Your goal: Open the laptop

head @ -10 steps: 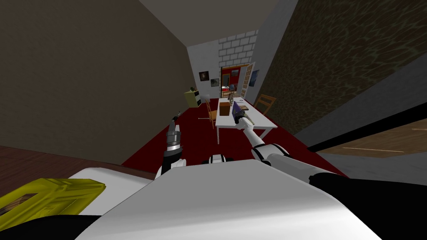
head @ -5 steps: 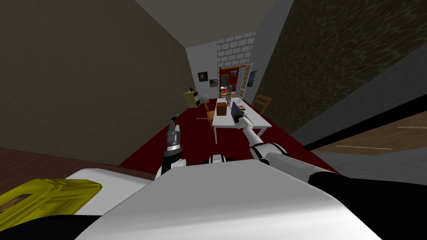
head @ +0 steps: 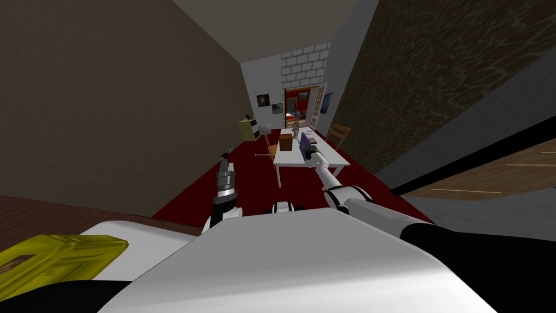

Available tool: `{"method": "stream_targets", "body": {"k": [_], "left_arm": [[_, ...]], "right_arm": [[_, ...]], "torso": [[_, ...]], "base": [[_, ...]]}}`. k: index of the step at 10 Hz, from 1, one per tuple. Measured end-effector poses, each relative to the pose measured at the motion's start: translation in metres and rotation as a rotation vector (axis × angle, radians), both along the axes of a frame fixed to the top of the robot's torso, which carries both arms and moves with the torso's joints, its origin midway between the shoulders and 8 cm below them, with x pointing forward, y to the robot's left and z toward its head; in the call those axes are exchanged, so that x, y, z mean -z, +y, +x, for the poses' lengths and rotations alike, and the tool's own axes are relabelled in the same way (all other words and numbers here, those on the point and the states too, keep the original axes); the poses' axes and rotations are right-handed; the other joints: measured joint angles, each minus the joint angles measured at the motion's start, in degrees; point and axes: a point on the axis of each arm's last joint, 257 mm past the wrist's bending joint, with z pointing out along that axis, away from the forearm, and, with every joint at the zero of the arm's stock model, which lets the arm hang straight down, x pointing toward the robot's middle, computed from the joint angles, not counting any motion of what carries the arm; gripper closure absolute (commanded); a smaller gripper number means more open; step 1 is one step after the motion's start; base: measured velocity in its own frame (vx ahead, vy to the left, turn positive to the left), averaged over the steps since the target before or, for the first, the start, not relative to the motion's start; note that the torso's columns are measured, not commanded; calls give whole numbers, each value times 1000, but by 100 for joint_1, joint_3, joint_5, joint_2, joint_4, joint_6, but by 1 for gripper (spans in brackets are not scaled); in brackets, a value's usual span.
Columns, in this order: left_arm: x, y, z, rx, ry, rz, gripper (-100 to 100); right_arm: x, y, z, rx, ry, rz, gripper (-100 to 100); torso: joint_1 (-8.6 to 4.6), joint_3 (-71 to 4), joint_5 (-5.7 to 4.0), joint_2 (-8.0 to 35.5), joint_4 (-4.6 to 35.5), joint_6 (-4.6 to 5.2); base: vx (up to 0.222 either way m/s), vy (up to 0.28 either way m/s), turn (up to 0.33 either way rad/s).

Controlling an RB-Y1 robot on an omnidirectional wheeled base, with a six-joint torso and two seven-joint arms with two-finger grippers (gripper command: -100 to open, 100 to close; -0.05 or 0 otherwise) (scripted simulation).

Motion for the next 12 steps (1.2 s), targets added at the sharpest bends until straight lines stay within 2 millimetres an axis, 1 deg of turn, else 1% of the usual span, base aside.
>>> {"method": "stream_targets", "body": {"k": [3,5,8,9,10,11,12], "left_arm": [[0,0,0,0,0,0,0],[0,0,0,0,0,0,0],[0,0,0,0,0,0,0],[0,0,0,0,0,0,0],[0,0,0,0,0,0,0],[0,0,0,0,0,0,0],[0,0,0,0,0,0,0]], "right_arm": [[13,10,2,-29,-28,135,100],[17,14,2,-41,-46,216,100],[25,18,-1,-51,-74,337,100],[29,16,-2,-50,-75,358,100],[26,16,-1,-52,-80,361,100],[32,18,-2,-59,-89,397,100],[37,20,-8,-71,-95,443,100]], "torso": [[-53,-17,-22,-24,-25,25],[-57,-18,-28,-26,-37,33],[-48,-25,-37,-35,-62,20],[-42,-31,-33,-44,-61,12],[-17,-30,-17,-43,-39,-11],[-11,-31,-21,-47,-50,-17],[-11,-35,-26,-52,-58,-21]], "base": [[18,-62,-32],[23,-57,-53],[11,-53,-36],[-8,-18,-12],[31,-45,-66],[67,-54,-67],[40,-33,-37]]}}
